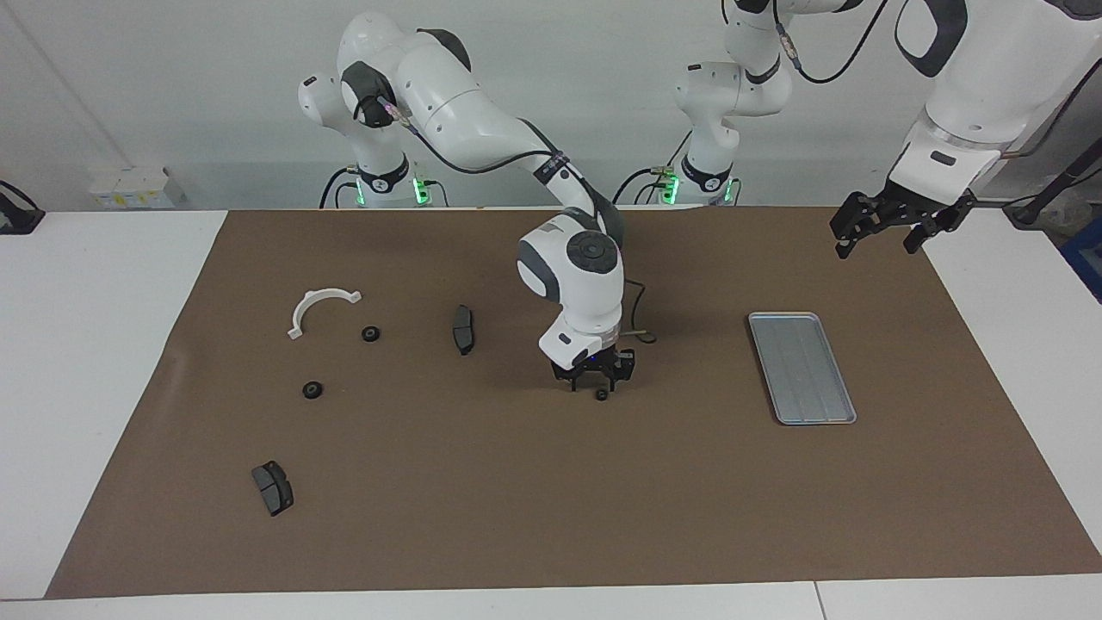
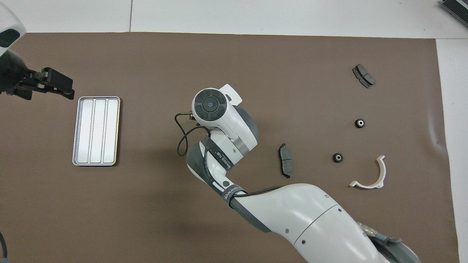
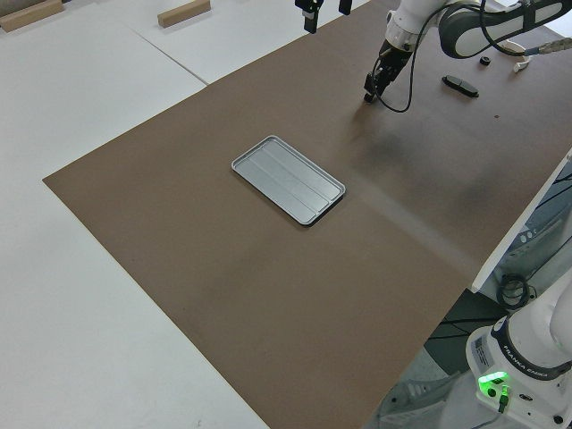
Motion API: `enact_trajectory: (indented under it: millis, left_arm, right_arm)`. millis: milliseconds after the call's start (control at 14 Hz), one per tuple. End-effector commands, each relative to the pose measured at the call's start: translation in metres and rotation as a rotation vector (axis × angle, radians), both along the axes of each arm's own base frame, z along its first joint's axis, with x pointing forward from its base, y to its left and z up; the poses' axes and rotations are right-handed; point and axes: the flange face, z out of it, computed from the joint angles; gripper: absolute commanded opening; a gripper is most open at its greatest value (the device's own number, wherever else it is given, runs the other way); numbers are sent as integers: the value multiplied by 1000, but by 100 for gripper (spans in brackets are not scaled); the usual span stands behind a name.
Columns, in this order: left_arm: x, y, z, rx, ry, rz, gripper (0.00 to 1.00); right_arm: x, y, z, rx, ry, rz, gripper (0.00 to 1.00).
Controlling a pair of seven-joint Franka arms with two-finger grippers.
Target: Place bearing gear from tray to pile
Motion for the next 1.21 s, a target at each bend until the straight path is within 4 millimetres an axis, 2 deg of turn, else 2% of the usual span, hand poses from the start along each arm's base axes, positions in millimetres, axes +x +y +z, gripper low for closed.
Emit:
enact_trajectory:
  millis: [0, 285, 427, 499, 570, 641, 784, 855, 997, 1140]
  left_arm:
    - [10, 22, -10, -59, 0, 34, 100]
    - [14, 23, -18, -51, 14, 41, 100]
    - [14, 22, -16, -52, 10, 41, 100]
    - [13, 22, -15, -52, 5, 41, 100]
    - [14, 21, -15, -52, 3, 40, 100]
    - [13, 21, -15, -52, 5, 41, 100]
    - [14, 22, -14, -52, 2, 41, 100]
    - [14, 22, -12, -53, -5, 37, 100]
    - [11, 20, -10, -53, -3, 30, 100]
    - [10, 21, -9, -45, 1, 30, 100]
  right_arm:
    - [6, 4, -3, -3, -31, -14, 37]
    - [8, 1, -1, -13, -41, -10, 16]
    - [13, -7, 10, -30, -54, -11, 1]
    - [16, -11, 25, -21, -68, -18, 0]
    - [19, -21, 30, -27, -68, -31, 0]
    - [22, -39, 31, -41, -54, -46, 0]
    - [13, -70, 38, -53, -34, -72, 0]
    - [14, -101, 44, -61, -22, -104, 0]
    - [9, -144, 58, -58, -20, -89, 0]
    - [-4, -201, 55, -61, -14, -80, 0]
